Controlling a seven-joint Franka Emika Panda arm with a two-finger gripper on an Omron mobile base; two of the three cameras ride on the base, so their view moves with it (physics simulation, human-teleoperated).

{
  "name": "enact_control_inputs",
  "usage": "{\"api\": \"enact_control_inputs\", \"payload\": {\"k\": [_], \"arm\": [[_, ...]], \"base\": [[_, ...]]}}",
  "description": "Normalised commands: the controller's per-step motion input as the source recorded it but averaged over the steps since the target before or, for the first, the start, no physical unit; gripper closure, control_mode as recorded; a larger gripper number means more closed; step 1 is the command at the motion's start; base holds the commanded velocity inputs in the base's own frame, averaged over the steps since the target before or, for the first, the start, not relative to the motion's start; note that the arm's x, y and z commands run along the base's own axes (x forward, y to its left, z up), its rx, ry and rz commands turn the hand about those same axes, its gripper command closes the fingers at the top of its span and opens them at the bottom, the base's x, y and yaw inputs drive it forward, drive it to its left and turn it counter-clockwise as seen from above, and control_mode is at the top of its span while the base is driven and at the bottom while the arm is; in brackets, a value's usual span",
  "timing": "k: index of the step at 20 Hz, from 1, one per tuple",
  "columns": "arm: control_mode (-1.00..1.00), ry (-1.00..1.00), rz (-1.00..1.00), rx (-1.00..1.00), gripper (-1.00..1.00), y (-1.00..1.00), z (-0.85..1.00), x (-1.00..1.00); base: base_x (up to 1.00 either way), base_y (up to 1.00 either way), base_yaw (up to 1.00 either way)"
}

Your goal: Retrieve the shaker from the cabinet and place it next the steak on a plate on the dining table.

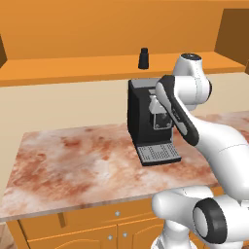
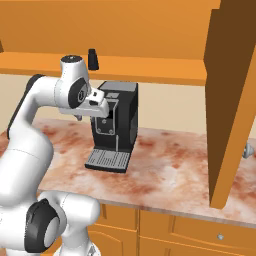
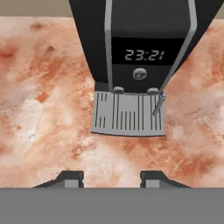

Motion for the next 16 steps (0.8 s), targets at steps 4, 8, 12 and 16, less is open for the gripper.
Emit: {"api": "enact_control_inputs", "payload": {"k": [4, 8, 12, 16], "arm": [[-1.0, -0.02, -0.01, 0.0, -1.0, 0.0, 0.0, -0.03], [-1.0, -0.13, 0.0, 0.0, -1.0, 0.0, 0.01, -0.11], [-1.0, -0.29, 0.0, 0.0, -1.0, 0.0, 0.26, -0.29], [-1.0, -0.36, 0.0, 0.01, -1.0, 0.01, 0.43, -0.27]], "base": [[0.0, 0.0, 0.0], [0.0, 0.0, 0.0], [0.0, 0.0, 0.0], [0.0, 0.0, 0.0]]}}
